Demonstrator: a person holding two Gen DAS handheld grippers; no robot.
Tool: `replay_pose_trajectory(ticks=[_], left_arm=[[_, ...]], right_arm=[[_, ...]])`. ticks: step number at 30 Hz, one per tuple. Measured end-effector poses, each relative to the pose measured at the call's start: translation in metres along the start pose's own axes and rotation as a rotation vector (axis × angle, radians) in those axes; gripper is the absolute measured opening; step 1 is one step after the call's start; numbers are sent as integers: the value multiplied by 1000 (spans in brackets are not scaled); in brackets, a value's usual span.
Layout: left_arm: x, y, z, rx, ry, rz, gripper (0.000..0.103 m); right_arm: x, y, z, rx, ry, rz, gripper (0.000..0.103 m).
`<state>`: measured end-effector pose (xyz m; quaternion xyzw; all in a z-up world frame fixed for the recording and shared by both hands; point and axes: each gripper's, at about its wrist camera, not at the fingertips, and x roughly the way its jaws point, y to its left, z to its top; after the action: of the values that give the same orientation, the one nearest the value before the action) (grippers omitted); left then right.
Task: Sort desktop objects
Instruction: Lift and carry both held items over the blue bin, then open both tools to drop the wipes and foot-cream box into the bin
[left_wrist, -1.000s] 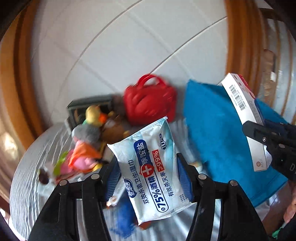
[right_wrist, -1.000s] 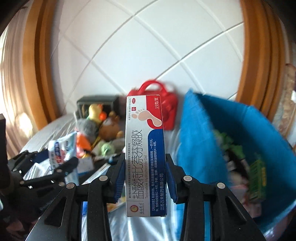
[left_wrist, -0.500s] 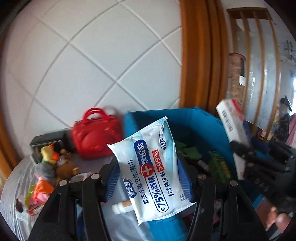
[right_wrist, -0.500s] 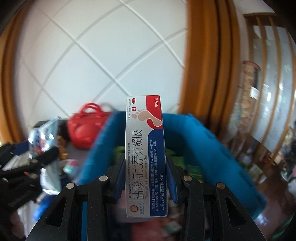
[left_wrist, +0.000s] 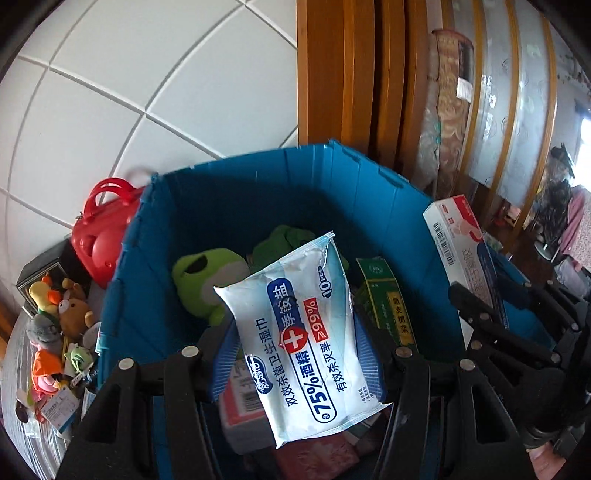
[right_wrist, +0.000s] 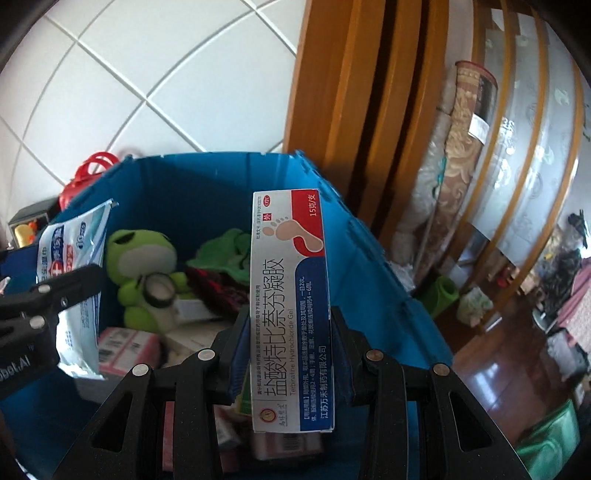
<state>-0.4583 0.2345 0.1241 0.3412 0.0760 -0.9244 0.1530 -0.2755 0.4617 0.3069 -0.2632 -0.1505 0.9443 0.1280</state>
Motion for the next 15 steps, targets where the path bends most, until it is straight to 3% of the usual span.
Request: replay_pose_trajectory(ticks=[15], left_arm=[[13, -2, -3, -50, 85, 52, 59]], right_arm=[[9, 3, -4, -64, 49, 60, 39]])
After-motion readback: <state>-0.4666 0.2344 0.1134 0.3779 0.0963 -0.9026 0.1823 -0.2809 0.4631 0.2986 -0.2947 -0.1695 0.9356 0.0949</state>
